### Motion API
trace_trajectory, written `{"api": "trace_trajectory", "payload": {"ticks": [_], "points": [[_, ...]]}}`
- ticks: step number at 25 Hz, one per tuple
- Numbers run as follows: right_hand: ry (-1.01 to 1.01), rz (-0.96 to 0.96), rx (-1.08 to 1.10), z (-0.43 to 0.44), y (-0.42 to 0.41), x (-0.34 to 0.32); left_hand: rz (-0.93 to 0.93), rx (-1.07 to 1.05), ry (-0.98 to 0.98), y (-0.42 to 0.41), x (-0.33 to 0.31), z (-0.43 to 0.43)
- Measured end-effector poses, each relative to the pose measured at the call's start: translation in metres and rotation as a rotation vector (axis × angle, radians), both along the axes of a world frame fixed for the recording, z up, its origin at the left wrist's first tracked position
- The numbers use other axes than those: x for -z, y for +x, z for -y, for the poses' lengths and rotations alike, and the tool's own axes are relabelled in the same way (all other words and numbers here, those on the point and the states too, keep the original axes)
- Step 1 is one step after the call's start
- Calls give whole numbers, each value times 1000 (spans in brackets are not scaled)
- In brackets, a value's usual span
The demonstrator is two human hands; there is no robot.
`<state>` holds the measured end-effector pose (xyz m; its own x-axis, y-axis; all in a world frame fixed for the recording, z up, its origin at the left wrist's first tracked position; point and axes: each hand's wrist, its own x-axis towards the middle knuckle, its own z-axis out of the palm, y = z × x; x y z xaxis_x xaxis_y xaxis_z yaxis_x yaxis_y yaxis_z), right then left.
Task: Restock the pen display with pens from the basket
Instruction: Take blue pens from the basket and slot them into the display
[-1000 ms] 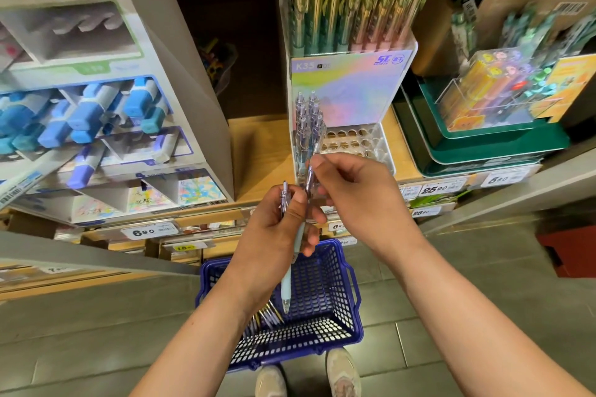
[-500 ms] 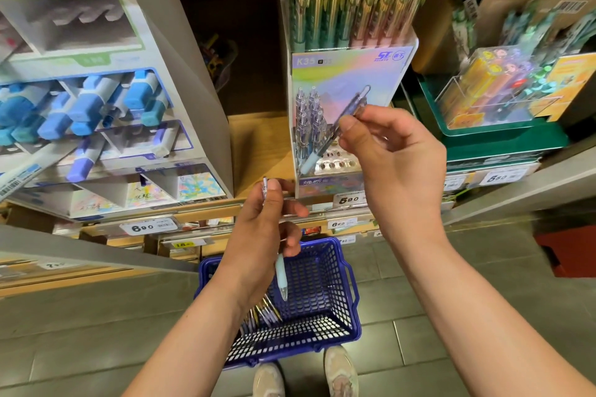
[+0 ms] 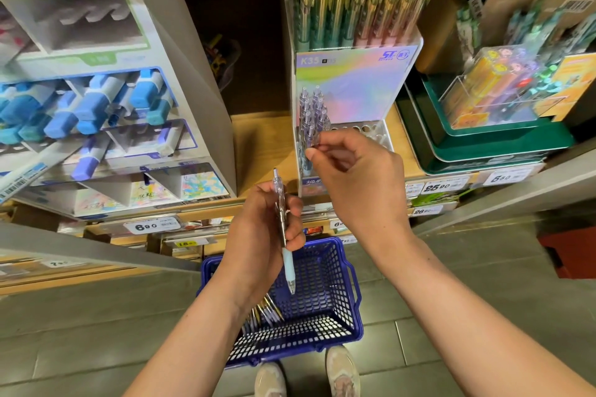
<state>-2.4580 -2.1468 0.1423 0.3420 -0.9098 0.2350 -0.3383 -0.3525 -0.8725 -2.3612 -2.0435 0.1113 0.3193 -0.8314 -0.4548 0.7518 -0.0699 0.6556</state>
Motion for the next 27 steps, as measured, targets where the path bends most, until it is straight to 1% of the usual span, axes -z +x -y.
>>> {"api": "trace_trajectory", "payload": {"ticks": [4,8,9,11,13,15,18,20,23,25,27], "points": [[9,-15,-2,1,0,3,-14,-8,-59,1,0,-1],[80,-81,-17,-2,-5,4,133,35,-110,-1,-1,-5],[129,-80,-13,-5,-8,4,158,40,-115,-1,-1,-5],[317,-7,-56,-11,-16,2,195,35,-110,-3,-2,-3],[535,80,-186,-14,-23,-1,230,42,-110,-3,-3,-1],[600,103,-273,-14,-28,-2,247,53,-102,-4,-3,0],[635,154,-220,-10,-30,-6,227,72,-95,-6,-4,2],[597,210,-204,-4,-31,-10,203,84,-97,-7,-4,3],[404,291,-92,11,-35,-21,194,63,-26,-5,-1,1],[284,334,-5,22,-37,-29,169,66,-15,-2,1,-3],[196,369,38,28,-37,-32,155,72,-10,-2,4,-6]]}}
